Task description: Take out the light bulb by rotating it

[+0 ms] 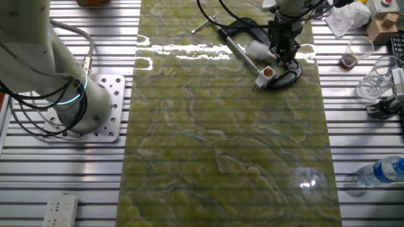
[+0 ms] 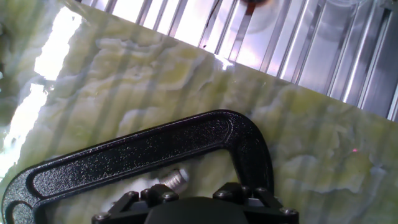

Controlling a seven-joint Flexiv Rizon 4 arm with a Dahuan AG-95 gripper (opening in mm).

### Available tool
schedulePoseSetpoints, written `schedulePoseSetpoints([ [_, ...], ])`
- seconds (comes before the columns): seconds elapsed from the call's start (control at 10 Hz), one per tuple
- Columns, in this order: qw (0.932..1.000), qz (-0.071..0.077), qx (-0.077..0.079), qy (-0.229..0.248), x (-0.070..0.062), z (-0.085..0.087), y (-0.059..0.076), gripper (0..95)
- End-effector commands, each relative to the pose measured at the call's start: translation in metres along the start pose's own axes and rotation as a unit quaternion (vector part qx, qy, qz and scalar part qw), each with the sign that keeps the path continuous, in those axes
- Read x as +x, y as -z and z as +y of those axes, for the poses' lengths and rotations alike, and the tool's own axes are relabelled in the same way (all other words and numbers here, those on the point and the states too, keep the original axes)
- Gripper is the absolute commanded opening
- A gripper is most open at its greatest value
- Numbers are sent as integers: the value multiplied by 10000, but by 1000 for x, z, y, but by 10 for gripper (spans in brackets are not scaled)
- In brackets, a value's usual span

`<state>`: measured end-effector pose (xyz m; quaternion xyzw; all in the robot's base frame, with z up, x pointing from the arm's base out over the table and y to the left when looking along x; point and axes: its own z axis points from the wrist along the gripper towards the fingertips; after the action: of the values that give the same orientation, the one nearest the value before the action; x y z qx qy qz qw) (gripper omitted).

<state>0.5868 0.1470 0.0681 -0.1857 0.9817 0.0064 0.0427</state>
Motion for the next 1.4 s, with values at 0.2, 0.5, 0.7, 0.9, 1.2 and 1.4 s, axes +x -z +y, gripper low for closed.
schedulePoseSetpoints([
  [0.2,9999,133,-54,58,0,-4,6,570],
  [0.5,9995,273,-143,-24,-1,-15,21,0],
  [0.7,9973,581,-223,-380,-3,-21,39,0],
  [0.9,9961,647,-228,-560,-3,-19,49,0],
  [1.2,9945,669,-200,-781,-3,-17,61,0],
  [1.4,9931,694,-189,-930,-3,-15,70,0],
])
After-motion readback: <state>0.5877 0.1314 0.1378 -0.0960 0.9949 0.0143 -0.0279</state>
